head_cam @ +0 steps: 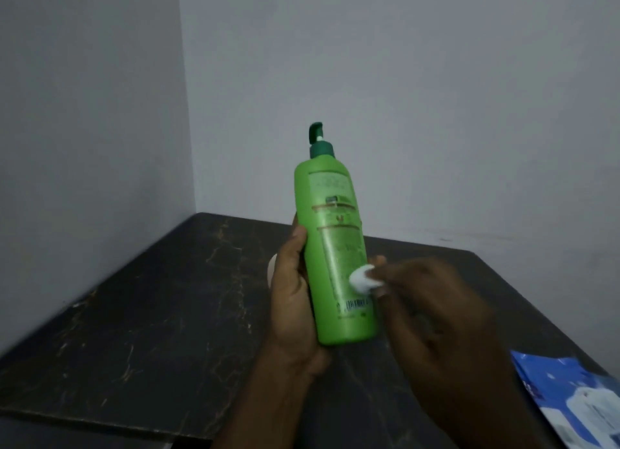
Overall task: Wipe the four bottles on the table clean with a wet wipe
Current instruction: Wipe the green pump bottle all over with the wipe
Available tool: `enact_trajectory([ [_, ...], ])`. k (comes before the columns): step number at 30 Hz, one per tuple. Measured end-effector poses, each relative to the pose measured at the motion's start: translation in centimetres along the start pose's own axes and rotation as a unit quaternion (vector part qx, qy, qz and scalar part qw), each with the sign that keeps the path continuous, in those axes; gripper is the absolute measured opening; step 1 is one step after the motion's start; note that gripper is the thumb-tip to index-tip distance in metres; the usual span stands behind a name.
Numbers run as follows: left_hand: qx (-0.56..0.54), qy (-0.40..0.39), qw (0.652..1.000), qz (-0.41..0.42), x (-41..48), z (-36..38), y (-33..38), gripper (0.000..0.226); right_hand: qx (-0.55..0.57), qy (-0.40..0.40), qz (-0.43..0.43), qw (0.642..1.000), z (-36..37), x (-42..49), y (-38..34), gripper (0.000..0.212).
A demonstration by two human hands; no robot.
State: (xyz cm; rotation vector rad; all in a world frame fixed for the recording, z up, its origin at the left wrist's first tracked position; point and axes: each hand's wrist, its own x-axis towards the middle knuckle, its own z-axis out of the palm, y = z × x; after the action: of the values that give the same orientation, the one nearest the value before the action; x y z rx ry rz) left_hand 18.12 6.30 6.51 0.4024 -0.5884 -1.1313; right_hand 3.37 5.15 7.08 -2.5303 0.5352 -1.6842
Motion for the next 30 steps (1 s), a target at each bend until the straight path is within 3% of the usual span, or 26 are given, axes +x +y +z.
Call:
enact_trajectory([
  [3, 0.028, -0.026, 0.999, -0.013, 0.1, -0.2, -0.7, 0.072, 0.023, -0.074, -0.066, 0.995, -0.5, 0.1, -0.2, 0.019],
  [6, 0.068, -0.063, 0.995, -0.048, -0.3, -0.5, -1.0, 0.055, -0.011, -0.096, -0.088, 0.991, -1.0, 0.2, -0.4, 0.016],
  [10, 0.131, -0.126, 0.98, -0.081, -0.9, -0.4, -1.6, 0.047, -0.067, 0.044, 0.005, 0.997, -1.2, 0.3, 0.3, 0.012],
  [14, 0.165, -0.192, 0.96, -0.118, -1.1, -0.6, -2.3, 0.053, -0.071, 0.176, 0.109, 0.976, -2.4, 0.4, 1.4, 0.012],
  [20, 0.22, -0.252, 0.934, -0.128, -0.6, -0.9, -2.4, 0.058, -0.111, 0.268, 0.126, 0.949, -3.8, 0.5, 2.7, 0.013],
  [23, 0.197, -0.246, 0.941, -0.119, -0.4, -1.1, -2.4, 0.065, -0.09, 0.232, 0.1, 0.963, -3.5, 0.6, 2.3, 0.019],
  [26, 0.175, -0.215, 0.955, -0.107, -0.3, -1.3, -2.2, 0.074, -0.072, 0.118, 0.06, 0.989, -2.6, 0.7, 1.7, 0.023],
  [30, 0.123, -0.157, 0.977, -0.073, -0.3, -1.2, -1.7, 0.062, -0.018, -0.031, 0.015, 0.999, -2.7, 0.7, 1.2, 0.02],
])
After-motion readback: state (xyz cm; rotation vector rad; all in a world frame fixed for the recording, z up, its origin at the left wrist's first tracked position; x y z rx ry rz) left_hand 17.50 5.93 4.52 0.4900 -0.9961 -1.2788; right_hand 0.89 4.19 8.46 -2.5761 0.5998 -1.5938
